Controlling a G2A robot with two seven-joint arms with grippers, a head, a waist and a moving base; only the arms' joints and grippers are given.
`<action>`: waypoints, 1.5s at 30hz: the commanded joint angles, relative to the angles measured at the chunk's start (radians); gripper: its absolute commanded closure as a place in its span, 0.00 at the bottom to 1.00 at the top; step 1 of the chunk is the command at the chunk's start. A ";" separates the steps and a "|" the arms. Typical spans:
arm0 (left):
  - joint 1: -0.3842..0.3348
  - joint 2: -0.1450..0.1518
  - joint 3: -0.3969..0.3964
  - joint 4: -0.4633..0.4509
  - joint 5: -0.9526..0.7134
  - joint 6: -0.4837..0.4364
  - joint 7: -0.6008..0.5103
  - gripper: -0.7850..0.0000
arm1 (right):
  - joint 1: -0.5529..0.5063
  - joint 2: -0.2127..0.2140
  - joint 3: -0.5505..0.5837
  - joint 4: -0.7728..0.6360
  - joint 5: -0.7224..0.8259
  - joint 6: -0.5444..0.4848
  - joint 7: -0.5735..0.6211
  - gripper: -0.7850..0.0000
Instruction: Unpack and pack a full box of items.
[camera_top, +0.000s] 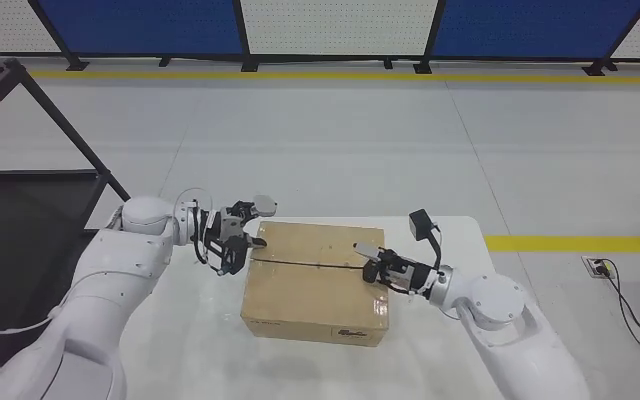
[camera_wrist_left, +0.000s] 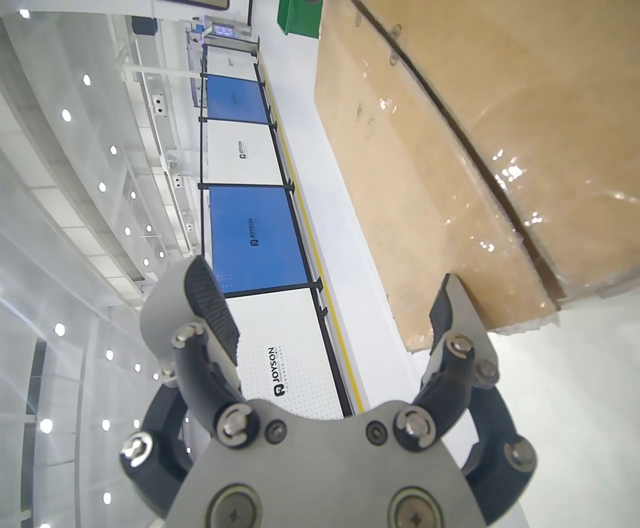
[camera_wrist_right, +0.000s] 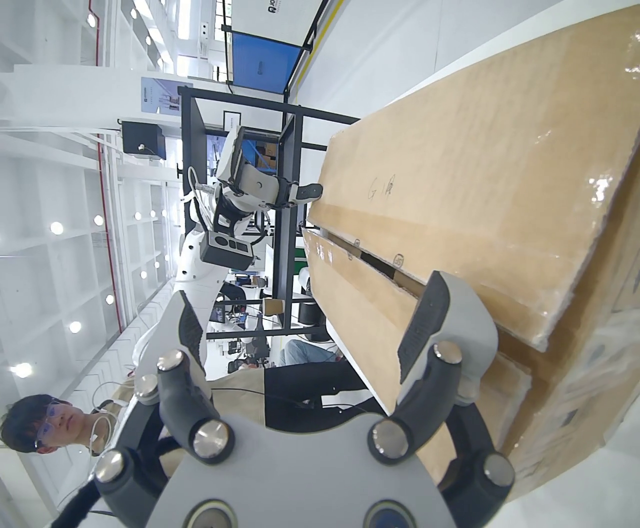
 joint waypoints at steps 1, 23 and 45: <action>-0.001 -0.001 0.004 0.000 0.002 0.000 0.000 0.00 | 0.008 0.000 0.003 0.016 0.007 0.000 0.006 0.00; -0.039 0.021 -0.056 0.045 -0.179 -0.043 0.030 0.00 | 0.080 -0.004 -0.028 0.123 0.003 0.055 0.069 0.00; -0.035 0.031 -0.109 0.058 -0.308 -0.110 0.063 0.00 | 0.101 -0.005 -0.039 0.138 -0.001 0.089 0.075 0.00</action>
